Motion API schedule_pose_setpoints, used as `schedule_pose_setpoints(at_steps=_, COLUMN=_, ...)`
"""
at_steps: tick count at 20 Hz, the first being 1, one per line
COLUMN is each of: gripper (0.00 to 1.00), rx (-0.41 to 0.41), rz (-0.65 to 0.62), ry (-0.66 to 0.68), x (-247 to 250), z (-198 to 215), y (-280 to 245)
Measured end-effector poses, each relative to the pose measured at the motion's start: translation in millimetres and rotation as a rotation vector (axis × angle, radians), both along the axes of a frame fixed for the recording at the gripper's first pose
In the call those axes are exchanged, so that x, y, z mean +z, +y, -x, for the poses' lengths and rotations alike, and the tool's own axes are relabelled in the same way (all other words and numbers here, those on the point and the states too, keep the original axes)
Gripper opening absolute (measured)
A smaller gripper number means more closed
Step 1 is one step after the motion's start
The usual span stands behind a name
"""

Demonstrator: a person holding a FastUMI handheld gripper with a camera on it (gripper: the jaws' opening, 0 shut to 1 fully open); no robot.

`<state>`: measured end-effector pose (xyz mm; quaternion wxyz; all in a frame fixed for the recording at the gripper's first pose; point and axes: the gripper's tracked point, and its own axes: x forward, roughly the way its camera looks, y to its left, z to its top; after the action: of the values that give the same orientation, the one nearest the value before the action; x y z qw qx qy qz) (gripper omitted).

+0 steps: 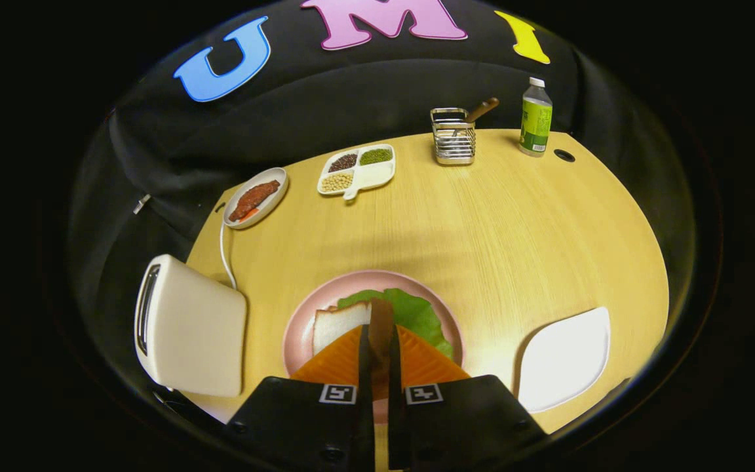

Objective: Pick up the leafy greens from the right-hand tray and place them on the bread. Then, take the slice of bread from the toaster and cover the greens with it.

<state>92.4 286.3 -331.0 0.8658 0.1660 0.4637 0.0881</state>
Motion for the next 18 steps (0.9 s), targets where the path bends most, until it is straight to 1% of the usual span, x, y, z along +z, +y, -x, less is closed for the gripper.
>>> schedule_pose_setpoints(at_steps=3, gripper=0.14, rx=0.006, rz=0.024, ry=0.014, x=-20, z=3, y=-8)
schedule_pose_setpoints(at_steps=4, gripper=0.17, rx=0.003, rz=0.047, ry=0.019, x=-26, z=3, y=-14)
schedule_pose_setpoints(at_steps=5, gripper=0.20, rx=0.007, rz=0.071, ry=0.022, x=-35, z=11, y=-15)
schedule_pose_setpoints(at_steps=6, gripper=0.34, rx=0.018, rz=0.098, ry=0.024, x=-41, z=12, y=-18)
schedule_pose_setpoints(at_steps=7, gripper=0.39, rx=0.034, rz=0.129, ry=0.020, x=-45, z=12, y=-23)
schedule_pose_setpoints(at_steps=8, gripper=0.50, rx=0.047, rz=0.140, ry=0.010, x=-45, z=12, y=-23)
schedule_pose_setpoints(at_steps=9, gripper=0.52, rx=0.057, rz=0.146, ry=-0.002, x=-43, z=11, y=-22)
schedule_pose_setpoints(at_steps=10, gripper=0.56, rx=0.071, rz=0.174, ry=-0.011, x=-38, z=1, y=-32)
schedule_pose_setpoints(at_steps=11, gripper=0.59, rx=0.092, rz=0.215, ry=-0.018, x=-39, z=1, y=-38)
schedule_pose_setpoints(at_steps=13, gripper=0.88, rx=0.114, rz=0.231, ry=-0.025, x=-38, z=-1, y=-42)
schedule_pose_setpoints(at_steps=14, gripper=0.93, rx=0.114, rz=0.225, ry=-0.022, x=-39, z=0, y=-43)
schedule_pose_setpoints(at_steps=16, gripper=0.95, rx=0.112, rz=0.211, ry=-0.024, x=-37, z=1, y=-45)
schedule_pose_setpoints(at_steps=18, gripper=0.99, rx=0.114, rz=0.197, ry=-0.036, x=-34, z=0, y=-45)
